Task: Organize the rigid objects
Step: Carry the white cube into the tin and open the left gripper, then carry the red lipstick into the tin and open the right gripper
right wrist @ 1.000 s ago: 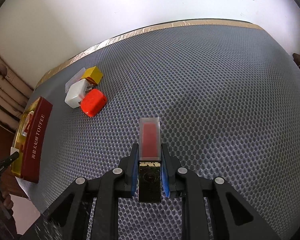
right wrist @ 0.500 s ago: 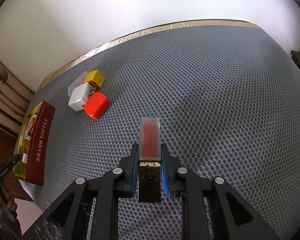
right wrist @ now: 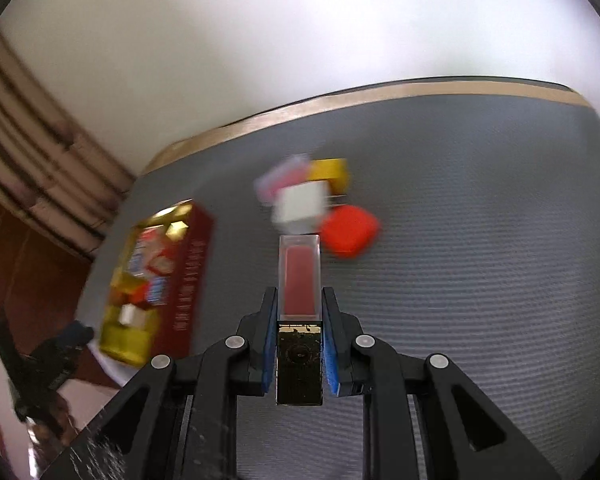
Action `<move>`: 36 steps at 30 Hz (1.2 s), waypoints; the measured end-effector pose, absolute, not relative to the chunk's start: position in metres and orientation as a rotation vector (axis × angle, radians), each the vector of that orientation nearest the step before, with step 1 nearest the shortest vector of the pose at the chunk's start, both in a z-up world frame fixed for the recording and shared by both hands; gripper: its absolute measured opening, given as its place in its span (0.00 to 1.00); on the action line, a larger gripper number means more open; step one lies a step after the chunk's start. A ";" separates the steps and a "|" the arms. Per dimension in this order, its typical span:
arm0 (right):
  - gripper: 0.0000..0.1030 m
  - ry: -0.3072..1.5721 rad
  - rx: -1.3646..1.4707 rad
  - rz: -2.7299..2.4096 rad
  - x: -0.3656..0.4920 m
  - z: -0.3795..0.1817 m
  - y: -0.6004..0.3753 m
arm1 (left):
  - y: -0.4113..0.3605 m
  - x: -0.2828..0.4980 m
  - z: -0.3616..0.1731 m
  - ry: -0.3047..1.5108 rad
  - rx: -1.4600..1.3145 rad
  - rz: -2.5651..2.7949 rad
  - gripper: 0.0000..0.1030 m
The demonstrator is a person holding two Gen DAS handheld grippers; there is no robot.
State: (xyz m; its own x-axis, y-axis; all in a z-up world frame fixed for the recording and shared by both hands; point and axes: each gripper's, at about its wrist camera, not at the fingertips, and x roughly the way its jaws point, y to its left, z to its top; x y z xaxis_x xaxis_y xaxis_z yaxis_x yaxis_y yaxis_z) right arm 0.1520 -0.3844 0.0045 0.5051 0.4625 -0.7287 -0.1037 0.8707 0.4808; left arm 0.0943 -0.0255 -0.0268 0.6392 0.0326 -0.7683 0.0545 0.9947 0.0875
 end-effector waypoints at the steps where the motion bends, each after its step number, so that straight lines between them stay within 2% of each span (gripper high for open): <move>1: 0.18 0.988 0.403 0.384 0.153 0.010 -0.370 | -0.025 0.093 -0.027 0.877 0.109 -0.011 0.42; 8: 0.18 1.018 0.409 0.576 0.163 0.034 -0.280 | -0.019 0.089 -0.032 0.882 0.099 -0.012 0.42; 16: 0.18 1.103 0.301 0.682 0.180 0.026 -0.183 | -0.009 0.091 -0.036 0.880 0.095 0.015 0.42; 28: 0.18 1.205 0.254 0.693 0.190 -0.016 -0.140 | 0.050 0.102 -0.040 0.893 -0.114 0.174 0.42; 36: 0.18 1.222 0.239 0.665 0.194 -0.029 -0.128 | 0.037 0.101 -0.046 0.909 -0.064 0.147 0.42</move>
